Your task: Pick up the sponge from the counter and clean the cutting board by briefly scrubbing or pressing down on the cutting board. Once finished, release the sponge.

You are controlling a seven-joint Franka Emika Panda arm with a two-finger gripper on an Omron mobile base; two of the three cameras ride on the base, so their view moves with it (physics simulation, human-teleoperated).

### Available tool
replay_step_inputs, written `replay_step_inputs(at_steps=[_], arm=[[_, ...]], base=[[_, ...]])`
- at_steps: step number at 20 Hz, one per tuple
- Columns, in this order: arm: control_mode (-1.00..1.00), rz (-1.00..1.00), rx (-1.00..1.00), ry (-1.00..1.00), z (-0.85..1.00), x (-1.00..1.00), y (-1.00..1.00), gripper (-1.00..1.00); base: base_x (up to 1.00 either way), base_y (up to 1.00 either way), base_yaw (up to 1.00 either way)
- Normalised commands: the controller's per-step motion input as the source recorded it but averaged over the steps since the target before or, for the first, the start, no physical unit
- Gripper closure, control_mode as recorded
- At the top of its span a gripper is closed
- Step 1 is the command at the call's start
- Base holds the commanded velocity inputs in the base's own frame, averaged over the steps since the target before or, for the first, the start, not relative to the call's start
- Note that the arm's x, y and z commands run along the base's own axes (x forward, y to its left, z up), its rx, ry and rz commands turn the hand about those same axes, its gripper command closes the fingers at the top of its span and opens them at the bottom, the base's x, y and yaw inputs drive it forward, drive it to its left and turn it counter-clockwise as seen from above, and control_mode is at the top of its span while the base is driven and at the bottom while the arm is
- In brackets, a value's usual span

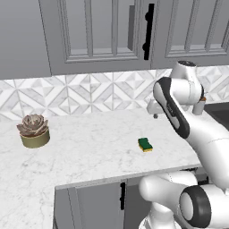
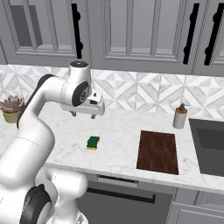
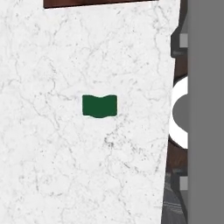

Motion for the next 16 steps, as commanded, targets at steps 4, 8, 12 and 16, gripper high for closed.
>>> replay_step_inputs(at_steps=[4,8,12,16], arm=[[-1.0,-0.04,0.05,0.1,-0.66,-0.01,-0.2,-1.0],[-1.0,-0.02,0.0,0.13,-0.7,0.18,0.16,-1.0],[-1.0,0.0,-0.01,0.14,-0.68,0.29,0.23,-1.0],[-1.0,0.0,-0.01,0.12,-0.71,0.31,0.16,-1.0]], base=[[0.0,0.0,0.0],[0.0,0.0,0.0],[0.0,0.0,0.0],[0.0,0.0,0.0]])
